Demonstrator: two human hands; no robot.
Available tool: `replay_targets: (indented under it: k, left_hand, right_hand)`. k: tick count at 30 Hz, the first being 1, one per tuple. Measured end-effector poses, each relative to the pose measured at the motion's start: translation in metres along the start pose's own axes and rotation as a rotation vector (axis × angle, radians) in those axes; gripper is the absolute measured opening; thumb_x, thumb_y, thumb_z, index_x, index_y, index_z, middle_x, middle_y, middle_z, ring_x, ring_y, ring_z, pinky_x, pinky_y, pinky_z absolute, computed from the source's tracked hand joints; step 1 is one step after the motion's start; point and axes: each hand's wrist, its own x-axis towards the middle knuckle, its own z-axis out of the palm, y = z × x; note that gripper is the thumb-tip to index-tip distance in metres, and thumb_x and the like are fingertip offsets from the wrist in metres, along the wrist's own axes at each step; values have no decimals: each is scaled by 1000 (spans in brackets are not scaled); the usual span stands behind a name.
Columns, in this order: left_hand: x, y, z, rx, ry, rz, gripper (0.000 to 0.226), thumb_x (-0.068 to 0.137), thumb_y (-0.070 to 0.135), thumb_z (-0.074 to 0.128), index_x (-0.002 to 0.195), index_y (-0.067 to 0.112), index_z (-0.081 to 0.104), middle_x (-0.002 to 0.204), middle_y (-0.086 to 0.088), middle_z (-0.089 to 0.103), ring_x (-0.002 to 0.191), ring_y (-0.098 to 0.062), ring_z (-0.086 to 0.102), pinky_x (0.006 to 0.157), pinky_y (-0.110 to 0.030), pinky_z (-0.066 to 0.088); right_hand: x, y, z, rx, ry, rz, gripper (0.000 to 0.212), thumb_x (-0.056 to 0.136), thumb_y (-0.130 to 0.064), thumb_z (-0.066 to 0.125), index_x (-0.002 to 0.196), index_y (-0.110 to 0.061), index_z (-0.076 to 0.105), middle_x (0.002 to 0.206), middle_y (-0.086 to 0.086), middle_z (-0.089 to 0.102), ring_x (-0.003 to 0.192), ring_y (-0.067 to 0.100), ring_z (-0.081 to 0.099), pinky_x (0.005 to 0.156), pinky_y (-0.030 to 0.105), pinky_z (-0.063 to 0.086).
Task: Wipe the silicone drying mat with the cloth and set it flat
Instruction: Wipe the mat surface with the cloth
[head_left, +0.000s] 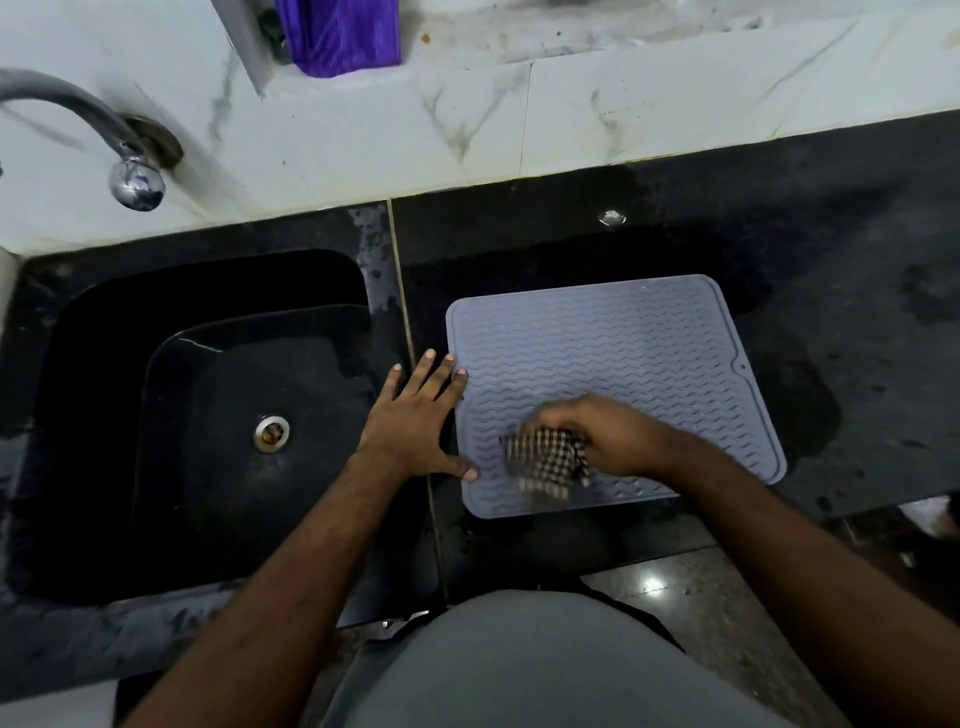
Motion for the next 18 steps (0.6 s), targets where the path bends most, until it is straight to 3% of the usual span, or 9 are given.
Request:
replay_targets:
  k: [2, 4, 8, 12, 14, 18]
  left_hand:
    - [-2, 3, 3, -90, 17, 14, 142, 52, 101, 48, 161, 28, -8, 166, 10, -19, 151, -15, -25, 120, -51, -13]
    - [-3, 7, 7, -198, 25, 19, 141, 52, 101, 50, 160, 31, -8, 166, 15, -16, 152, -13, -23, 121, -50, -12]
    - [-1, 11, 10, -210, 35, -21, 119, 71, 80, 58, 161, 32, -4, 168, 15, -7, 153, -14, -15, 123, -58, -3]
    - [2, 19, 0, -151, -5, -79, 118, 71, 53, 77, 161, 27, 4, 169, 9, -4, 154, -18, -16, 122, -52, -12]
    - [4, 23, -1, -132, -16, -114, 128, 62, 56, 82, 161, 26, 6, 169, 9, -4, 154, -21, -17, 121, -53, -14]
    - [6, 28, 1, -132, -65, -172, 150, 46, 83, 76, 161, 26, -1, 168, 11, -6, 153, -25, -18, 120, -55, -17]
  right_hand:
    - [8, -4, -1, 99, 253, -20, 43, 83, -6, 71, 124, -18, 65, 122, -2, 68, 114, 8, 60, 100, 30, 48]
    - [25, -11, 1, 121, 319, -47, 44, 82, -7, 72, 124, -16, 65, 127, 0, 66, 120, 10, 58, 105, 32, 45]
    - [56, -11, 24, -152, 57, -181, 30, 88, -19, 66, 118, -23, 68, 131, -4, 64, 128, 13, 51, 113, 39, 34]
    - [57, 12, 35, -133, 1, -206, 32, 88, -20, 62, 120, -21, 67, 134, -4, 62, 131, 10, 50, 114, 40, 33]
    - [57, 15, 27, -133, -28, -197, 32, 86, -20, 61, 117, -20, 68, 132, -4, 64, 128, 12, 53, 114, 40, 33]
    - [49, 31, 12, -253, -52, -202, 31, 83, -16, 71, 113, -25, 68, 127, -4, 66, 124, 15, 56, 110, 44, 38]
